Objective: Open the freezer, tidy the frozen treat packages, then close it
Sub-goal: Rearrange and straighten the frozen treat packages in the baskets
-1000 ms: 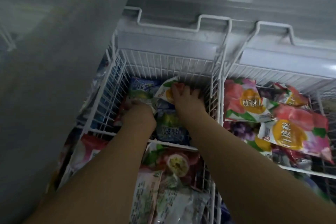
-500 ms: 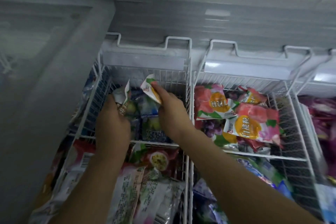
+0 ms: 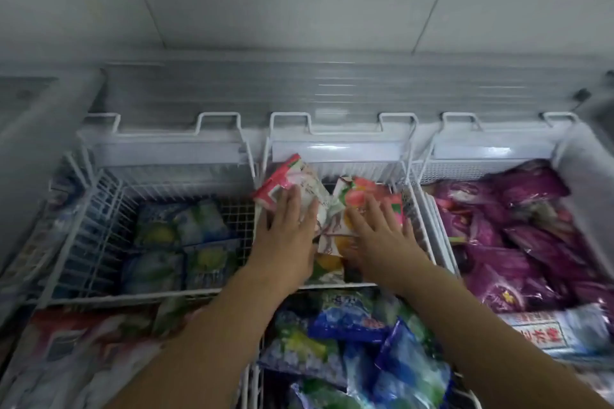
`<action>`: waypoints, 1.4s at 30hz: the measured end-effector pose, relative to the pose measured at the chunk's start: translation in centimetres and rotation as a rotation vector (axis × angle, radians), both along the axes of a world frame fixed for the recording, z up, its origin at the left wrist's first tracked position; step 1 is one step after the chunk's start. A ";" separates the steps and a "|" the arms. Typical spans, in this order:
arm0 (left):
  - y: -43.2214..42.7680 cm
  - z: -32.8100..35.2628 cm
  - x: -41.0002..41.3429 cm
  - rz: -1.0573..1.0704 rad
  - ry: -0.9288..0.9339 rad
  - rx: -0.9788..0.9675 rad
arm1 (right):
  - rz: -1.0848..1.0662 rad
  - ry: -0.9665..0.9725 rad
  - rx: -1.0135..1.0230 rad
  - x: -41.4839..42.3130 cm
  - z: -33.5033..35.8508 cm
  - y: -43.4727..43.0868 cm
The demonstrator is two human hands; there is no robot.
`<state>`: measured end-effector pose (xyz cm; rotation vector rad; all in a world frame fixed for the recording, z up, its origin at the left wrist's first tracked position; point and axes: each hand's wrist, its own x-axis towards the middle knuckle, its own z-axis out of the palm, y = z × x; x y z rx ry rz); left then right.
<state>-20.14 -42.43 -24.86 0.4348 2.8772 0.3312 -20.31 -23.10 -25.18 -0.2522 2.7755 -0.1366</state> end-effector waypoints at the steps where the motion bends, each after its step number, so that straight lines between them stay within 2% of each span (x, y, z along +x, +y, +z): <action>1: 0.6 -1.2 0.0 -0.065 -0.064 -0.061 | 0.009 -0.022 0.057 0.5 -1.4 0.5; 7: 0.2 -4.2 -1.2 -0.110 -0.095 -0.119 | -0.003 0.024 0.002 -0.4 -3.9 1.3; 9: 0.4 -4.1 -2.4 -0.115 -0.095 -0.089 | -0.004 0.037 0.008 -1.2 -4.2 1.2; 12: 0.3 -4.3 -2.2 -0.078 -0.102 0.060 | 0.002 0.063 0.005 -0.3 -5.0 1.1; 16: 0.1 -5.5 -2.3 -0.089 -0.127 -0.034 | 0.011 0.052 -0.038 -0.3 -5.5 1.7; 19: 0.9 -4.9 -3.2 -0.038 -0.205 0.035 | 0.000 0.042 -0.044 -0.8 -5.4 1.8; 22: 0.9 -4.9 -1.5 -0.045 -0.166 0.008 | -0.001 0.057 -0.049 0.0 -5.3 2.0; 25: 0.7 -4.0 1.5 -0.017 -0.249 0.064 | 0.003 -0.007 -0.033 0.3 -4.3 2.0; 27: 0.6 -2.6 3.6 0.004 -0.271 0.187 | -0.043 -0.015 -0.116 1.0 -2.8 1.7; 30: -0.3 0.4 8.6 0.035 -0.177 0.415 | -0.197 0.111 -0.440 4.8 0.3 1.2; 32: -1.1 2.2 12.2 0.065 -0.122 0.484 | -0.279 0.182 -0.607 8.8 2.4 1.3; 35: -1.8 3.0 15.4 0.006 -0.174 0.312 | -0.287 0.139 -0.562 14.9 3.8 1.9; 39: -1.2 1.1 16.1 -0.210 -0.205 -0.139 | -0.224 -0.088 -0.329 19.8 1.8 2.5; 42: -0.2 -0.3 15.5 -0.227 -0.159 -0.287 | -0.214 -0.090 -0.242 20.5 -0.2 2.5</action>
